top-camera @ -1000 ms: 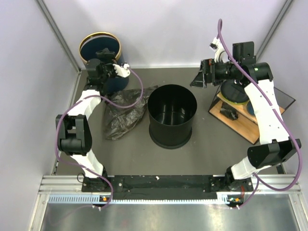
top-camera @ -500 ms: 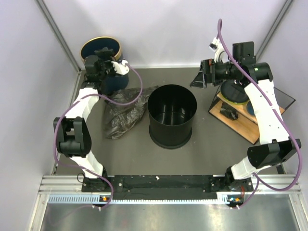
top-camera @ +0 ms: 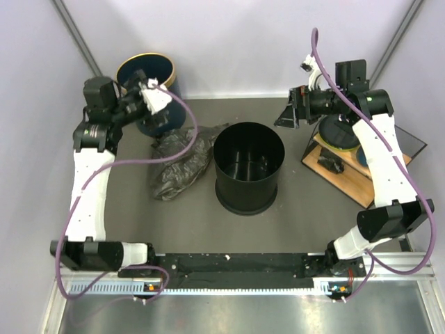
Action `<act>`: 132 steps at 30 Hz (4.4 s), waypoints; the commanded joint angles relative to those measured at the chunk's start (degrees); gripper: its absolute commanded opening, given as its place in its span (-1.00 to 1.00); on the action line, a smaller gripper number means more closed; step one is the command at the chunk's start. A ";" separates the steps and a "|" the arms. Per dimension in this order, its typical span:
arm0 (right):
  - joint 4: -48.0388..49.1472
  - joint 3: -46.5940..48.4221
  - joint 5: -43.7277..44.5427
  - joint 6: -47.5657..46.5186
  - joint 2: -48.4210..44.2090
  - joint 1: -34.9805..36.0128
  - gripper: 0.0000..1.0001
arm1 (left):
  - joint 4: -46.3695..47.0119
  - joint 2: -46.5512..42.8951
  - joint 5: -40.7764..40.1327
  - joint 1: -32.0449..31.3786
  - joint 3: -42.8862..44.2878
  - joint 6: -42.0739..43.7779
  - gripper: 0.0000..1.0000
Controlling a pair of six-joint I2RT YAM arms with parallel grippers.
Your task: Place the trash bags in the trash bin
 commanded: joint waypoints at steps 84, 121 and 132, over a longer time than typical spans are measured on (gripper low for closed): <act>4.29 3.58 -1.14 1.45 2.76 6.02 0.90 | 14.43 0.80 -41.74 -17.02 -32.08 -6.78 0.96; 12.28 10.97 -1.31 1.62 6.63 9.00 0.98 | 2.40 -5.42 -21.81 -7.00 14.06 -32.36 -1.00; 25.38 11.75 -0.17 3.99 9.35 18.58 0.96 | -0.42 -4.27 -17.94 -7.09 23.29 -39.48 -1.00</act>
